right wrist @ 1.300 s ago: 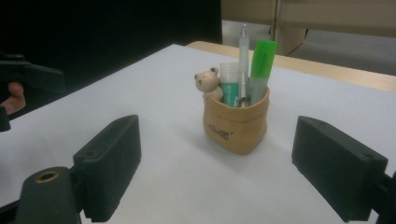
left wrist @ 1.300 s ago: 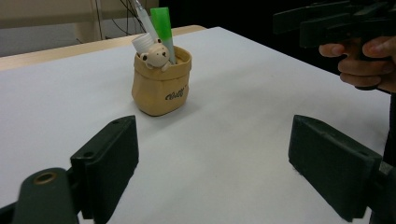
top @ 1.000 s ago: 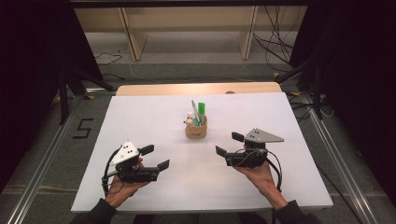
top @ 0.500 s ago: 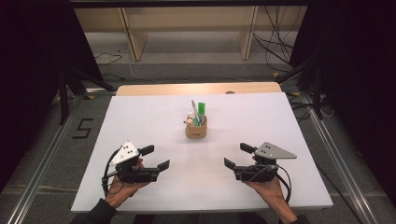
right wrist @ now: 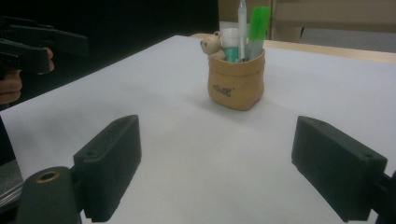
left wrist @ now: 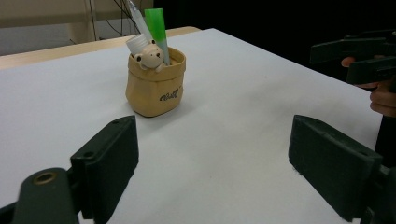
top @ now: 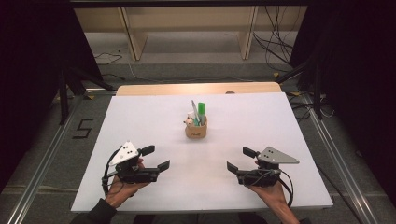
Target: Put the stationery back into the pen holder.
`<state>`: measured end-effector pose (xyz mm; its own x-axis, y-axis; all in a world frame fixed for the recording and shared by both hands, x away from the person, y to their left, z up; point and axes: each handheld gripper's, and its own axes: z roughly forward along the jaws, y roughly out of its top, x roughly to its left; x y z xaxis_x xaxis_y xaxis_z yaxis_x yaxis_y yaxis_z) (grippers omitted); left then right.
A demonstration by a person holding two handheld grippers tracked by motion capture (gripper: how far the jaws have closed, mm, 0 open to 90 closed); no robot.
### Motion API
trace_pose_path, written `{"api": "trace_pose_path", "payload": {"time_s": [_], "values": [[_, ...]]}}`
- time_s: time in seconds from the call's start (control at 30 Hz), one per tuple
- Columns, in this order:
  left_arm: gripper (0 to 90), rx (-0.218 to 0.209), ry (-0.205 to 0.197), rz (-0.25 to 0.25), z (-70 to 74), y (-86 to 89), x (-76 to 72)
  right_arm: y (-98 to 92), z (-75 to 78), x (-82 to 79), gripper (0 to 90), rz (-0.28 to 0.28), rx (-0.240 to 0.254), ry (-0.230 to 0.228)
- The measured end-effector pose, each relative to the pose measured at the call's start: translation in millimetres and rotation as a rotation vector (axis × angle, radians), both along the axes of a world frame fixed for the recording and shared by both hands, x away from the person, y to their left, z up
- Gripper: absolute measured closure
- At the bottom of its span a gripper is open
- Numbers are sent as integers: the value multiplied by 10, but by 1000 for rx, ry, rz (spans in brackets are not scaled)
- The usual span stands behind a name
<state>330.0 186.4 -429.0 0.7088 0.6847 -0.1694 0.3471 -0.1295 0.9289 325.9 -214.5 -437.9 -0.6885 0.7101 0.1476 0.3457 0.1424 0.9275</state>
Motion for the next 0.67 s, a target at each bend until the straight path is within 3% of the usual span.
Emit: {"api": "trace_pose_path", "payload": {"time_s": [0.67], "values": [[156,0,0,-5,3,-7,-2,-17,-16,27,167,-10,-7,1]]}}
